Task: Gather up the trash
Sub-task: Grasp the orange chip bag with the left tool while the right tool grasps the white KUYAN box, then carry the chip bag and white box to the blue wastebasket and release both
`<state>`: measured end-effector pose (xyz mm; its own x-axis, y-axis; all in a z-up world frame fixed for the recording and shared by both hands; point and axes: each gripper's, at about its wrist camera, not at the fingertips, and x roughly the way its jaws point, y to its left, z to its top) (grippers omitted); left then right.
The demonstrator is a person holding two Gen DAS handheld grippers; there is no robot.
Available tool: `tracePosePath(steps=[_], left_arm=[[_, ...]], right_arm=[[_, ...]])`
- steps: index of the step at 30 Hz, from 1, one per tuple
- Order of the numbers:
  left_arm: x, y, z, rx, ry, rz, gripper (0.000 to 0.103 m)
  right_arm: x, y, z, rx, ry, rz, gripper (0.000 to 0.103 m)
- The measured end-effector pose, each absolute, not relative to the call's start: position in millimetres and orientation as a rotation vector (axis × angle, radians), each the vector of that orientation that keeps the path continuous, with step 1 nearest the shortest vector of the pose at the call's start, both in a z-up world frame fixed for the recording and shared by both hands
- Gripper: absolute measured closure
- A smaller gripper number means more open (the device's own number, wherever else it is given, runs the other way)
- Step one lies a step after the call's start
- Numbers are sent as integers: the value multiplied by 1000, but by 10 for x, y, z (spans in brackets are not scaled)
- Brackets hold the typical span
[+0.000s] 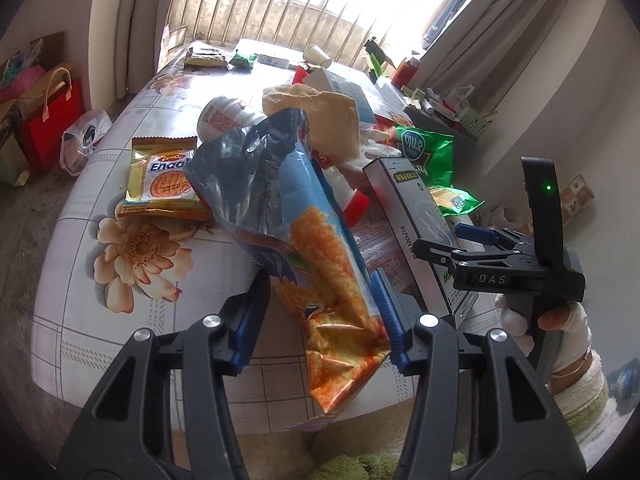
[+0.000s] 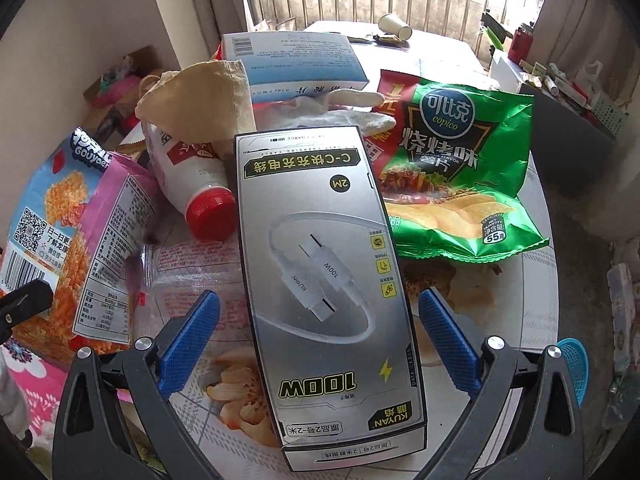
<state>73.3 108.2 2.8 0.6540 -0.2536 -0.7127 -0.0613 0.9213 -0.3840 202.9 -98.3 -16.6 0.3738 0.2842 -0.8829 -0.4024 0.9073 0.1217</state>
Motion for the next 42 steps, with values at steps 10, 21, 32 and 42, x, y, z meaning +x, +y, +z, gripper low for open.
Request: tracePosePath(steps=[10,21,32,42], left_arm=[[518,1085,157,-306,803,-110,78],[103,961,549,-222,637,-250,78],[515,31,842,-94,601,-567,78],[1319,-1459,626,-26,831,-913,78]], right_arm=[[2011,-1060,-194,-103,1120,426,21],[1661,-1416,103,35,1055,433,22],[1132,-2417,300,433,950,414,22],[459,-3992,208,667,820,52,22]])
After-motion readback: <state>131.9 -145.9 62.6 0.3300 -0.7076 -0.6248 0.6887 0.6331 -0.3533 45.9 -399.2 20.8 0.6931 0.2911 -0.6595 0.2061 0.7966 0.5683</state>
